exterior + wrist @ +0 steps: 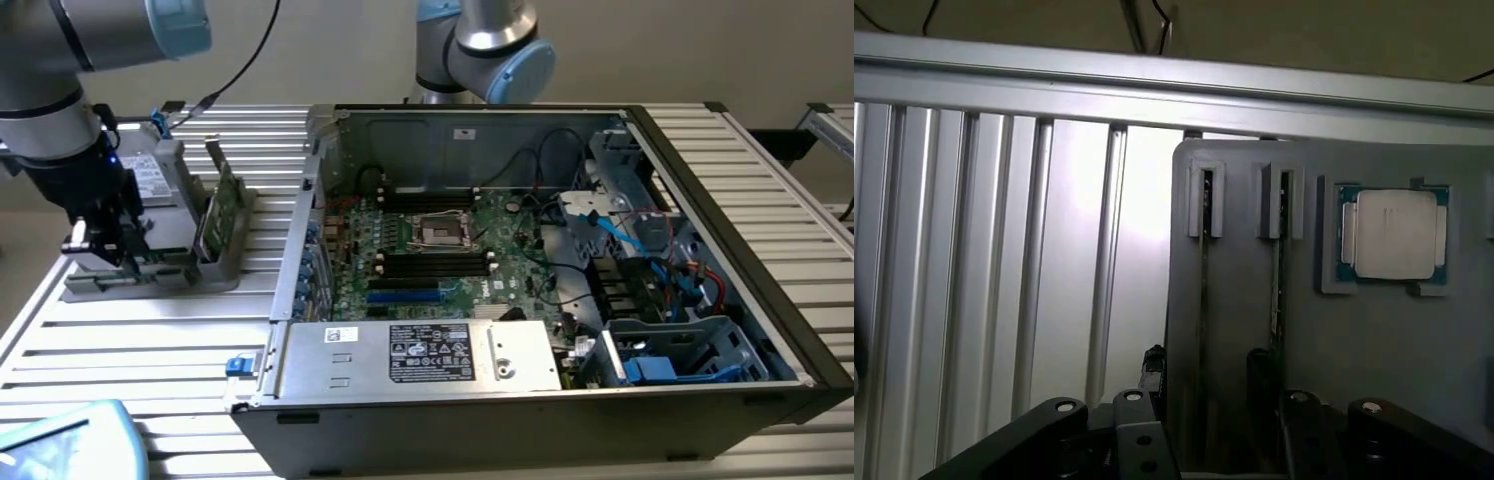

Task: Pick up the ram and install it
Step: 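Pick up the ram and move it above insertion slot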

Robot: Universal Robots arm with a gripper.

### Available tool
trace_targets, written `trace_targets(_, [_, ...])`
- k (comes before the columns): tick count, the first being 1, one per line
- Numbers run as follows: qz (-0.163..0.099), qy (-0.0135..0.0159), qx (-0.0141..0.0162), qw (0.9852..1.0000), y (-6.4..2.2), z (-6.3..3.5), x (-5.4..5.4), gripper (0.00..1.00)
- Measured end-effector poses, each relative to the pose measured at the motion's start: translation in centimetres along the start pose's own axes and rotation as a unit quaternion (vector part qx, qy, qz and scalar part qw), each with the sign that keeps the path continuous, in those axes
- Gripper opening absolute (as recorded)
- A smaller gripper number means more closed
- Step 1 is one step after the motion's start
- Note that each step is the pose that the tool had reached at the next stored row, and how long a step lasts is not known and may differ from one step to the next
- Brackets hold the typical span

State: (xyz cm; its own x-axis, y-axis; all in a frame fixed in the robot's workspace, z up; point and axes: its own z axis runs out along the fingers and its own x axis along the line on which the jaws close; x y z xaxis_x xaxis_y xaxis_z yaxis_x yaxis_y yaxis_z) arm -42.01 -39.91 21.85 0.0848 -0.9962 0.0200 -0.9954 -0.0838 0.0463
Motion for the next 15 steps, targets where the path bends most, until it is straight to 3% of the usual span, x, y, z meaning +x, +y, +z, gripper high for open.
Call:
trace_targets(5, [0.001, 0.0000, 0.0014, 1.0000, 0.26, 0.58, 0.1, 0.45])
trace_targets(15, [0.001, 0.0001, 0.0014, 1.0000, 0.21, 1.84, 0.2, 0.45])
